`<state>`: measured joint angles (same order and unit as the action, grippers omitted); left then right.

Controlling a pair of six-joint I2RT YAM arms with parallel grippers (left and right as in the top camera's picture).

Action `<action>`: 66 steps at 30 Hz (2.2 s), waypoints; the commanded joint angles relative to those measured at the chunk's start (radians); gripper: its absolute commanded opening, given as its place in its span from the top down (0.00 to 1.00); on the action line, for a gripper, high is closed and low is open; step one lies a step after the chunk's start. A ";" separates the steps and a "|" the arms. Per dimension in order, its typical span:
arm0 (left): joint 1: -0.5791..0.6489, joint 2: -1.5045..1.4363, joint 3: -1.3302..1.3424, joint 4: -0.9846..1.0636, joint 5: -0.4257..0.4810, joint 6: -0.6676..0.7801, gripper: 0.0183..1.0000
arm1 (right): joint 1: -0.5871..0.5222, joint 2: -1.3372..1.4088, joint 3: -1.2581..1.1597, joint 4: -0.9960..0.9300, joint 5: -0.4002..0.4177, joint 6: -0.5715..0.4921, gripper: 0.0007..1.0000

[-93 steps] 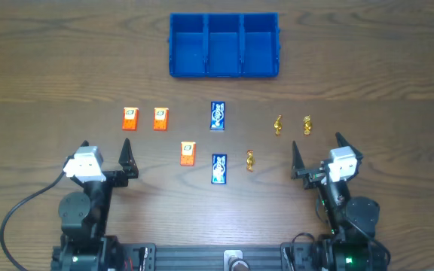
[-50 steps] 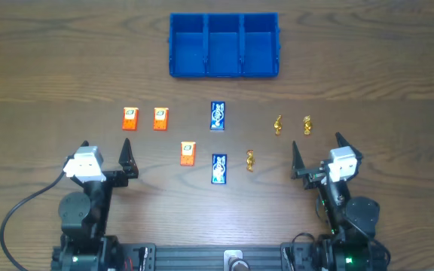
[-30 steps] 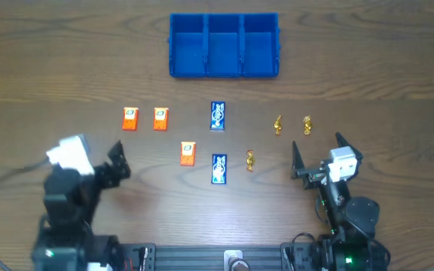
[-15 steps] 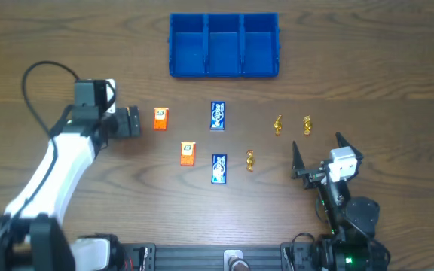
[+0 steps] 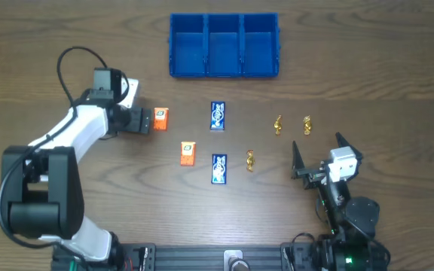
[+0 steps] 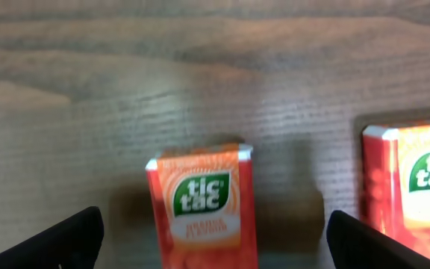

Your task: Sort Candies Into Trays

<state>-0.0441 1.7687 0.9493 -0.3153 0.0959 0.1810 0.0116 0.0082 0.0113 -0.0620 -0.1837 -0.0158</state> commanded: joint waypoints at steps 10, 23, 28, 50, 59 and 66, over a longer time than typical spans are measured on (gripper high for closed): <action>-0.002 0.043 0.021 0.029 0.032 0.021 0.37 | 0.004 -0.005 -0.003 -0.002 0.003 -0.015 0.00; -0.001 0.001 0.085 -0.004 0.035 -0.106 0.77 | 0.004 -0.005 -0.003 -0.002 0.003 -0.015 0.00; -0.091 -0.117 0.333 -0.164 -0.062 -0.251 0.80 | 0.004 -0.005 -0.003 -0.002 0.003 -0.015 0.00; -0.357 0.487 1.127 -0.312 -0.277 -0.456 0.78 | 0.004 -0.005 -0.003 -0.002 0.003 -0.015 0.00; -0.327 0.495 1.127 -0.309 -0.277 -0.458 0.75 | 0.004 -0.005 -0.003 -0.002 0.003 -0.015 0.00; -0.328 0.493 1.128 -0.309 -0.272 -0.454 0.27 | 0.004 -0.005 -0.003 -0.002 0.003 -0.015 0.00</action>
<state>-0.3729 2.2604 2.0502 -0.6243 -0.1825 -0.2653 0.0116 0.0082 0.0113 -0.0620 -0.1837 -0.0158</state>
